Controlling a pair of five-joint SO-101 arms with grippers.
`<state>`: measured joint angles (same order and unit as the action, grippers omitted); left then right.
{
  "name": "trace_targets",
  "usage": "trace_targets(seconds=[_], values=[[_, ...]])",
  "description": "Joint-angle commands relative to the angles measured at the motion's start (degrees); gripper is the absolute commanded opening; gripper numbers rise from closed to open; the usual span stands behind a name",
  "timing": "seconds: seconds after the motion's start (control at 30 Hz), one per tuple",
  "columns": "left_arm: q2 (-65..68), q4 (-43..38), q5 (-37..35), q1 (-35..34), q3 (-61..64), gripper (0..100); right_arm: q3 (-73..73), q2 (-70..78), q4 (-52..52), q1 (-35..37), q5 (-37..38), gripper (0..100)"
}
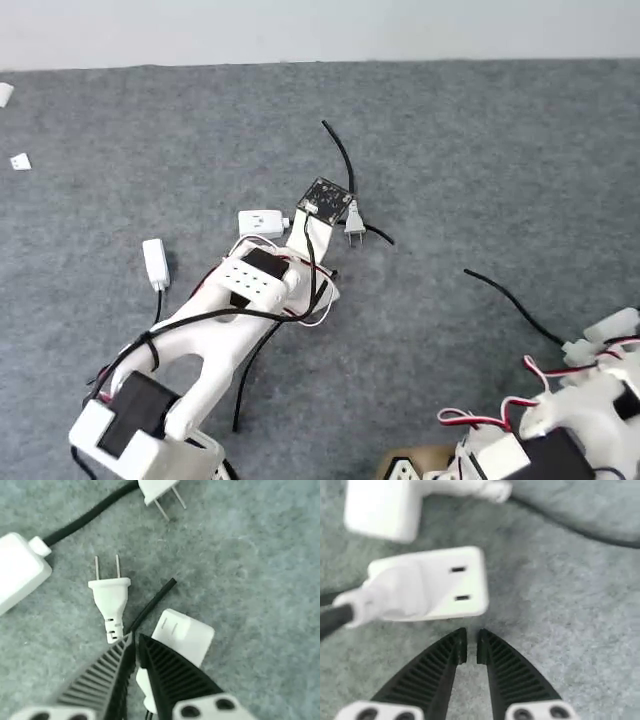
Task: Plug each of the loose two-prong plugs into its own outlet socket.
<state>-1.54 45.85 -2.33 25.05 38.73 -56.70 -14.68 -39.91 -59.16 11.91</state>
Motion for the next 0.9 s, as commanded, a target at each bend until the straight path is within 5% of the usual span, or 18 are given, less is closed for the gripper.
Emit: trace_targets(seconds=[0.0,0.4,0.87], values=[[0.2,-1.1,0.2,-0.1,-2.7,2,0.0,-0.2,1.2,1.2,0.6,4.5],[0.1,3.3,0.0,11.5,0.2,1,-0.1,-0.2,1.5,1.1,0.6,4.5],[-0.8,4.0,0.0,12.0,0.3,2,-0.1,-0.2,1.5,1.3,0.5,4.5]])
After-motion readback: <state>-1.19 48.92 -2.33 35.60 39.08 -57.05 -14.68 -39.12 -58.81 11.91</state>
